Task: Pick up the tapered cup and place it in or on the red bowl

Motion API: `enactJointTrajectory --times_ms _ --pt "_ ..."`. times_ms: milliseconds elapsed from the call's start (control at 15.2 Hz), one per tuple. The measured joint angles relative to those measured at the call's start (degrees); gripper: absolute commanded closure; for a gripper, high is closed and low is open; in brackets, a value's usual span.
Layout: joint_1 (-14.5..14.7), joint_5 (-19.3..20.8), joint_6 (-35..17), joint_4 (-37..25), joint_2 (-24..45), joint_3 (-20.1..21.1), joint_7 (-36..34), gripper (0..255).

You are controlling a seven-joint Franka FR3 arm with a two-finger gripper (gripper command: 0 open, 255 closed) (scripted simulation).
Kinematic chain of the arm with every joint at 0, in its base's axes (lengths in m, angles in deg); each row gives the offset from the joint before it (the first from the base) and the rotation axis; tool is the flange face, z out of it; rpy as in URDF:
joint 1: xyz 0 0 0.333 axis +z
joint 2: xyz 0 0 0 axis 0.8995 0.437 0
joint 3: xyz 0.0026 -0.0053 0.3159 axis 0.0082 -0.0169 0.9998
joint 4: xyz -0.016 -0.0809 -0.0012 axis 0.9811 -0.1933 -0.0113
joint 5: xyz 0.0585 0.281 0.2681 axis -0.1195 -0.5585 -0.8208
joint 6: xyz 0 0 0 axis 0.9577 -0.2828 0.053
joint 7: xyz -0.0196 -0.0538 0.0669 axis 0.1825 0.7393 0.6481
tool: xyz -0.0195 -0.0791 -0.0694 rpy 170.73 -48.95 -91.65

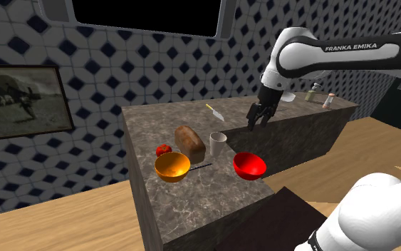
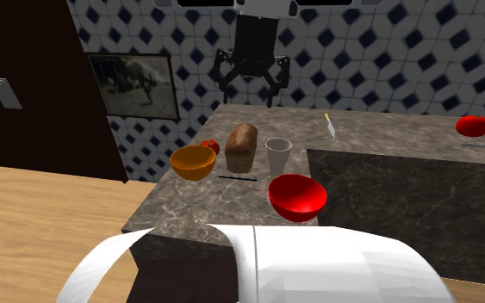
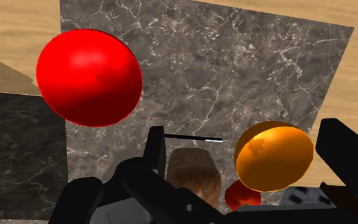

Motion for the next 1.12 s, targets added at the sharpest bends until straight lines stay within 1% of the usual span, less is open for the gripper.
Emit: enactJointTrajectory --times_ms 198,660,924,1122 --pt "-0.35 0.18 -4.83 -1.02 6.01 -1.52 2.36 0" --pt "-1.33 -0.56 -13.27 -6.28 20.30 -5.47 9.06 0" --pt "-1.62 -2.24 -16.38 -11.59 29.07 -6.77 12.33 0" --pt "-2.26 -3.94 -17.76 -16.92 36.20 -7.54 15.10 0"
